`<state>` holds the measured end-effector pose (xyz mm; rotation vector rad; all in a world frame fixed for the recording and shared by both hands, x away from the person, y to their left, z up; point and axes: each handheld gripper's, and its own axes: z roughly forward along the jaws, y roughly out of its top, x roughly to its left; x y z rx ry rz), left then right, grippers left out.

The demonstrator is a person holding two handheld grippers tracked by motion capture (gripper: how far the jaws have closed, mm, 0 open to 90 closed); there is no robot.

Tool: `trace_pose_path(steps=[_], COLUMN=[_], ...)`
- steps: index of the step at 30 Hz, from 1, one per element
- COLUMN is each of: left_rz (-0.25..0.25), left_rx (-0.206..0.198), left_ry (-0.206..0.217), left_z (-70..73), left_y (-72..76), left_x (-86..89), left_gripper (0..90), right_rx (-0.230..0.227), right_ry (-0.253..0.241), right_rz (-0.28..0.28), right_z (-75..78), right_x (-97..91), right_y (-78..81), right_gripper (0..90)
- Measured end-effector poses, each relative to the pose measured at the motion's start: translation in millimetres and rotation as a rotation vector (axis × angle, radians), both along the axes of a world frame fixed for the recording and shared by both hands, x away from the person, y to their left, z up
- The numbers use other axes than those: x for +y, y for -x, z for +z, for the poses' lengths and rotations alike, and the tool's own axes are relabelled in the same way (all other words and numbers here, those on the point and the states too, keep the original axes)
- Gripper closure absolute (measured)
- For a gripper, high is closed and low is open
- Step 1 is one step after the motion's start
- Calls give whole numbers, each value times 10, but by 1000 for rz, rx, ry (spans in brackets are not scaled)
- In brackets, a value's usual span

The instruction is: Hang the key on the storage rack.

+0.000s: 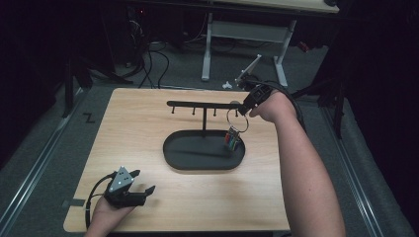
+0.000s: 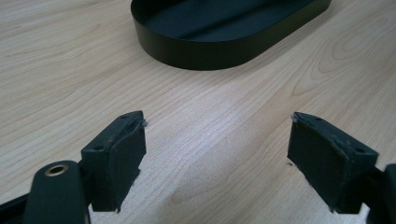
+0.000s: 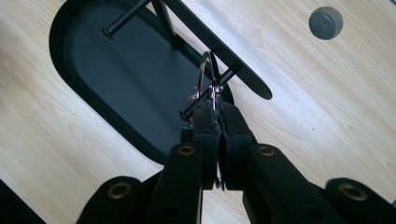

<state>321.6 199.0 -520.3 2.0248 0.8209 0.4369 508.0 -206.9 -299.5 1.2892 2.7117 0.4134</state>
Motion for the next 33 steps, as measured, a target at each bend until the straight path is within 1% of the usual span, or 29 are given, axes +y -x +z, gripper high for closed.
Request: trace_pose_path(steps=[2, 4, 5, 7, 9, 11, 12, 15, 16, 19, 21, 22, 23, 26, 28, 30, 31, 33], left_rz=[0, 1, 1, 0, -1, -1, 0, 1, 0, 0, 0, -1, 1, -3, -2, -3, -4, -4], left_rx=[0, 0, 0, 0, -1, 0, 0, 0, 1, 0, -2, 0, -2, 1, 2, 3, 4, 5], left_ry=[0, 1, 1, 2, 0, 1, 1, 0, -1, 1, 0, -1, 1, -6, -5, -6, -6, -7], left_z=[0, -1, -1, 0, 2, 3, 3, 4, 6, 4, 3, 4, 3, 4, 3, 2, 1, -1], left_y=[-1, -1, -1, 1, 1, 0, 0, 0, 1, 1, 2, 2, 3, 2, 2, 4, 5, 6], left_x=[0, -1, -2, -2, 0, 2, 3, 5, 6, 3, -2, -3, -6, -5, -7, -8, -8, -9], left_gripper=[198, 198, 198, 198, 198, 198, 198, 198, 198, 198, 198, 198, 198, 199, 198, 198, 199, 199], right_rx=[3, -3, 2, -4, -4, -19, -34, -53, -50, -62, -65, -72, -79, -113, -118, -126, -128, -131], right_ry=[-3, -2, 0, 2, 4, 5, 4, 6, 7, 11, 12, 14, 14, 14, -3, -11, -3, -7], right_rz=[-7, 5, -2, 4, -3, -5, -3, -11, -21, -10, -22, -18, -27, -29, -50, -52, -50, -66], right_z=[-3, -9, -10, -17, -18, -10, 3, 33, 37, 45, 57, 65, 71, 78, 70, 40, 29, -10], right_x=[7, 14, 22, 38, 62, 76, 74, 69, 72, 72, 83, 85, 92, 106, 112, 121, 122, 126], right_y=[-1, -8, -3, -7, 0, 4, 3, 26, 39, 62, 86, 91, 101, 116, 131, 144, 149, 165], right_gripper=[875, 874, 874, 870, 867, 864, 860, 852, 848, 835, 814, 797, 770, 692, 653, 599, 562, 480])
